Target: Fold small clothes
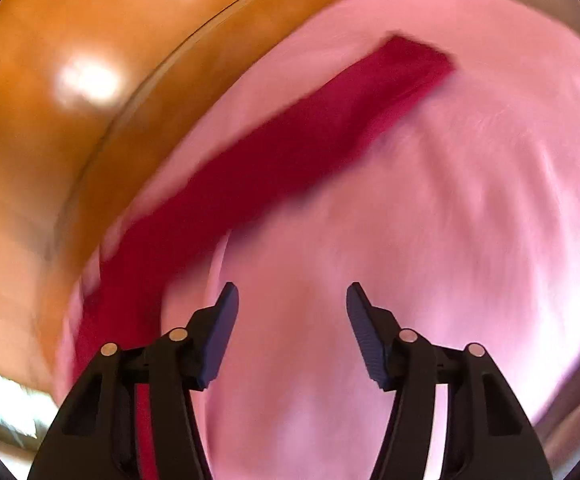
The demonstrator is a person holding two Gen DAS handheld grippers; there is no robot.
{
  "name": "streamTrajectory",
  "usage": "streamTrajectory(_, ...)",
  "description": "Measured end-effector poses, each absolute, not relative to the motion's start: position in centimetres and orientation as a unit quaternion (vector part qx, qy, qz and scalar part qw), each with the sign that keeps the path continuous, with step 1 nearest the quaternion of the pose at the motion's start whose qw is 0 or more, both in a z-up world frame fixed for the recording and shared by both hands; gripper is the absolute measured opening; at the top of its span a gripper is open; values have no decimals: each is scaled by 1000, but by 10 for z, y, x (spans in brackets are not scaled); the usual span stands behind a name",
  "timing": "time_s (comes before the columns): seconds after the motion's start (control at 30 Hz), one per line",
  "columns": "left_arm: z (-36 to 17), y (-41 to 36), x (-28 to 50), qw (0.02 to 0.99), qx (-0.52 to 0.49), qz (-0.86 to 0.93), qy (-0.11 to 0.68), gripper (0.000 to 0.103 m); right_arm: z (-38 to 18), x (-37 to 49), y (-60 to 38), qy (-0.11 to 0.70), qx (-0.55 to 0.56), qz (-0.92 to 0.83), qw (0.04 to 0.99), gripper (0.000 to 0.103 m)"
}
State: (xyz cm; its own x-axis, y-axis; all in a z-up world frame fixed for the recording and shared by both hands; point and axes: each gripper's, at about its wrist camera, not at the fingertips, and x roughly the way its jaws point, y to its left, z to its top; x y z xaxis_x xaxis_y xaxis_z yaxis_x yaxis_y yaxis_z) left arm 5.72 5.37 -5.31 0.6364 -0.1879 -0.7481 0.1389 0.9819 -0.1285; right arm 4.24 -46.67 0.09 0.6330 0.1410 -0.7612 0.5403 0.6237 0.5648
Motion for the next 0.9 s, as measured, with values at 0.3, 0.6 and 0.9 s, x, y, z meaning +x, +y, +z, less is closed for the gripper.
streamTrajectory(0.3, -55, 50, 59, 904, -25, -88, 417, 99, -32, 128, -507, 391, 402, -251, 789, 42)
streamTrajectory(0.6, -54, 50, 59, 905, -23, -87, 417, 99, 55, 162, -420, 376, 243, -144, 882, 5)
streamTrajectory(0.9, -55, 51, 59, 905, -30, -89, 416, 99, 81, 215, -194, 384, 163, 74, 906, 5)
